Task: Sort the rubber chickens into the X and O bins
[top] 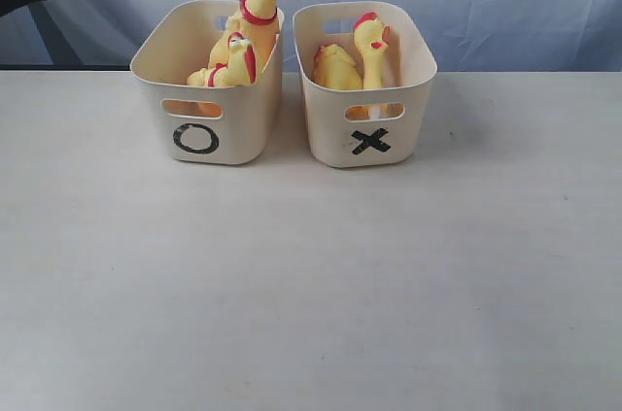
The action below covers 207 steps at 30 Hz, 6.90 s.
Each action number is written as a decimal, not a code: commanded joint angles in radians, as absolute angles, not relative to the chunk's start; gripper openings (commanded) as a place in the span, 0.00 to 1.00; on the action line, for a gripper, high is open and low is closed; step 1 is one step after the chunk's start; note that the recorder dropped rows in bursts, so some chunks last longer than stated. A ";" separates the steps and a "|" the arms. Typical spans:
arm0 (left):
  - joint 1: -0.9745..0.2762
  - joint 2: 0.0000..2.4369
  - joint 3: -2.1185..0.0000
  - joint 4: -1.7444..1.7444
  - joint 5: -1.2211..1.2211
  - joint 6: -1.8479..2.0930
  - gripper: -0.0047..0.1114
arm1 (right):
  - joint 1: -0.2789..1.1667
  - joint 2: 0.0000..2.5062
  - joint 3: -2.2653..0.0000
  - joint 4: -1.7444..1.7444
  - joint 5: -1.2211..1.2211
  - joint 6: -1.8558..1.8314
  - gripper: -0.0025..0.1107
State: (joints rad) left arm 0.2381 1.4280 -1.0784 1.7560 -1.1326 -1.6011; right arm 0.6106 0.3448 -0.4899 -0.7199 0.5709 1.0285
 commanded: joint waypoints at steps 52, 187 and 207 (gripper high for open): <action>0.235 0.455 -0.593 1.744 -0.800 -1.715 0.04 | 0.129 0.000 -0.490 -0.732 0.571 1.025 0.02; 0.057 0.000 0.000 0.054 0.233 -1.702 0.04 | 0.129 0.000 0.000 -0.231 0.296 1.025 0.02; 0.070 0.000 0.000 0.327 0.236 -1.637 0.04 | 0.129 0.000 0.000 -0.230 0.291 1.025 0.02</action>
